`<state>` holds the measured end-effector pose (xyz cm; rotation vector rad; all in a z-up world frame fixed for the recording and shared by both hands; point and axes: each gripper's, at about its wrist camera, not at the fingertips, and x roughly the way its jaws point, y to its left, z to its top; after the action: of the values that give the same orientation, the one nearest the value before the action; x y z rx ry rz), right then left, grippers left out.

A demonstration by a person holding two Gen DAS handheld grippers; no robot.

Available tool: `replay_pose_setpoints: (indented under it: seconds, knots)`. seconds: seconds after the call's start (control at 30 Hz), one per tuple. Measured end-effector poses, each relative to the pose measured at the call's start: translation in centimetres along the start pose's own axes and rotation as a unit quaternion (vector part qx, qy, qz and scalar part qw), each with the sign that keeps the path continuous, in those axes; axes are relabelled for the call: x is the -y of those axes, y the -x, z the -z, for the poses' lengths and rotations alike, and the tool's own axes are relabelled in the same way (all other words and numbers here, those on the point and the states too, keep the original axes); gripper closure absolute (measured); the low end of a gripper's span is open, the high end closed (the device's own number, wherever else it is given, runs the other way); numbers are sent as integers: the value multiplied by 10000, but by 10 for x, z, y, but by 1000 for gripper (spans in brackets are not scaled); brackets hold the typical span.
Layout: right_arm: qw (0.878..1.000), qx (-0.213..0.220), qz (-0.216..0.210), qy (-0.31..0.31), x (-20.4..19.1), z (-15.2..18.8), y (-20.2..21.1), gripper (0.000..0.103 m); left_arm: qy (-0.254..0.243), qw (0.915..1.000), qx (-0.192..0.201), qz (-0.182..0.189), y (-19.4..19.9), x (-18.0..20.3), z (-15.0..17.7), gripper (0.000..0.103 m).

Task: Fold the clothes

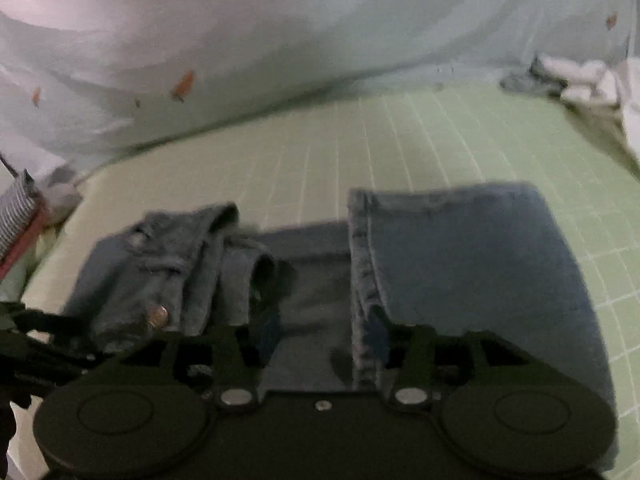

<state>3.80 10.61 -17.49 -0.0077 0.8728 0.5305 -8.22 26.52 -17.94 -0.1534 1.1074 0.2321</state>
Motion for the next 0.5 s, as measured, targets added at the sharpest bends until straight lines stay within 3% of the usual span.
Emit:
replay_pose_setpoints:
  seconds: [0.13,0.33,0.37,0.5]
  knots:
    - [9980,275,562,98,-4,-3,6,33,76,9999,138,15,12,-8,4,0]
    - [9918,-282,910,847,-16,7,-34,34,-108,9998,176,-45,16,-9,6,0]
    - [9891,-377,1009,1007,-21,10,-40,37,-178,9996,189,-100,18,-8,7,0]
    - [9823,-385,1286,1310,-23,19,-42,77,-383,9986,256,-262,23,-9,10,0]
